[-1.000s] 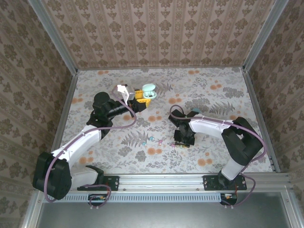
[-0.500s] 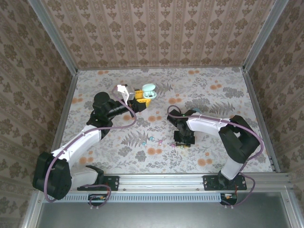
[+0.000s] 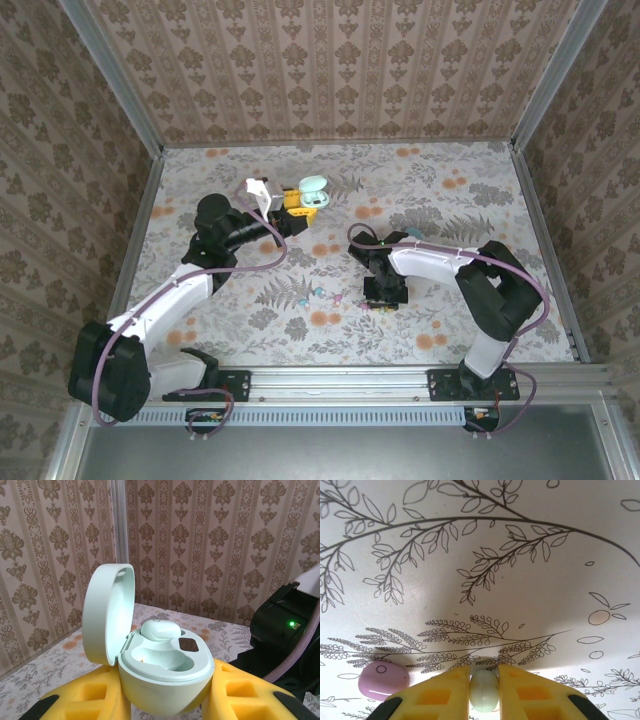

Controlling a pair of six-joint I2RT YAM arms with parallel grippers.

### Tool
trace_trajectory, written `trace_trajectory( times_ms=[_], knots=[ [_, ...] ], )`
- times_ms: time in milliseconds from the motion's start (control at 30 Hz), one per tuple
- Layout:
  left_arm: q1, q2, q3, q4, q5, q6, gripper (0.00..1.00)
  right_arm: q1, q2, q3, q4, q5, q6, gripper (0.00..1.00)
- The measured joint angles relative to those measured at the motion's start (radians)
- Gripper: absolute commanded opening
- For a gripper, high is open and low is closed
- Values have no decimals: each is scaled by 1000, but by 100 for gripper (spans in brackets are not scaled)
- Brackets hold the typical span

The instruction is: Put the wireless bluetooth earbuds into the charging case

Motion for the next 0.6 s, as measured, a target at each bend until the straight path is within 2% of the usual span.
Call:
trace_trajectory(
  times_ms=[367,600],
  knots=[
    [0,0,0,0,0,0,30,0,-37,5,-10,0,-1,18],
    [0,0,0,0,0,0,30,-47,-290,33,58,-69,-14,19]
  ],
)
